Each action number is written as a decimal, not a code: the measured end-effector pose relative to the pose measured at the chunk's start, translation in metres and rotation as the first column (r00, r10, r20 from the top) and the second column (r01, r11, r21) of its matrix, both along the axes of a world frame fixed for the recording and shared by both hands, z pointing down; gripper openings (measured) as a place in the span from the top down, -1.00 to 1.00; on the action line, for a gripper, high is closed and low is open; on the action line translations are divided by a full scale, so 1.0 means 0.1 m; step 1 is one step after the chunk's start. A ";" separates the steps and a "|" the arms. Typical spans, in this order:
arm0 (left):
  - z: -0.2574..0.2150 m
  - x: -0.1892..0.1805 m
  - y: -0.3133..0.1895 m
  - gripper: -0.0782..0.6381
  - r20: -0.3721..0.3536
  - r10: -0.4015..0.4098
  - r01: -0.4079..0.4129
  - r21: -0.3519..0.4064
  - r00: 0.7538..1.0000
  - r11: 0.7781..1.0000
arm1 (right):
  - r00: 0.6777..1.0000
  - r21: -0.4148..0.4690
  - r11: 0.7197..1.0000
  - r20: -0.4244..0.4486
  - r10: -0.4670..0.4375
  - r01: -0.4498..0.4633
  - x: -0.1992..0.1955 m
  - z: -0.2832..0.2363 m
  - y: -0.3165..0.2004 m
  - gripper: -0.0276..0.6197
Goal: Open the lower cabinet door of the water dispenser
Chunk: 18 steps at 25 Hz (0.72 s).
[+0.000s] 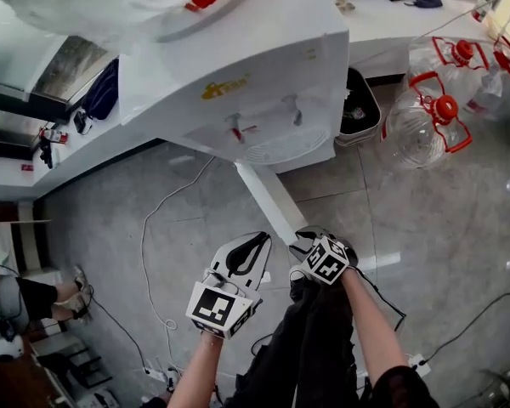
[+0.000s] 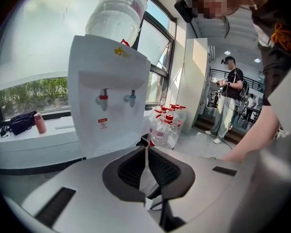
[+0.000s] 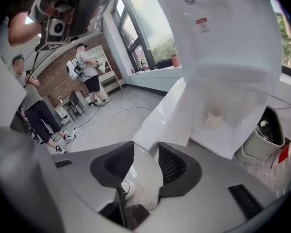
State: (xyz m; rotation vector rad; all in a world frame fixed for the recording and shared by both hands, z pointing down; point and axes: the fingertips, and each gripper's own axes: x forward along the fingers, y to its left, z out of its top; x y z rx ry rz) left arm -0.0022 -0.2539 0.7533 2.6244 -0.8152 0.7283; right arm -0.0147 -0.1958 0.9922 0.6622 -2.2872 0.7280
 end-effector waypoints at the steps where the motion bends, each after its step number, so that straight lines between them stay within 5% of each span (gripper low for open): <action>1: -0.01 -0.10 0.01 0.73 0.003 -0.012 0.012 0.003 1.000 1.000 | 1.000 -0.001 1.000 0.004 -0.016 0.016 -0.13 -0.01 0.03 0.41; 8: -0.05 -0.79 0.04 0.73 0.018 -0.108 0.108 0.013 0.994 0.994 | 0.995 -0.018 0.995 0.026 -0.098 0.099 -0.82 0.01 0.13 0.46; 18: -0.47 -1.26 0.17 0.73 0.006 -0.180 0.180 -0.002 0.984 0.984 | 0.998 -0.030 0.999 0.057 -0.032 0.034 -0.84 -0.58 0.09 0.46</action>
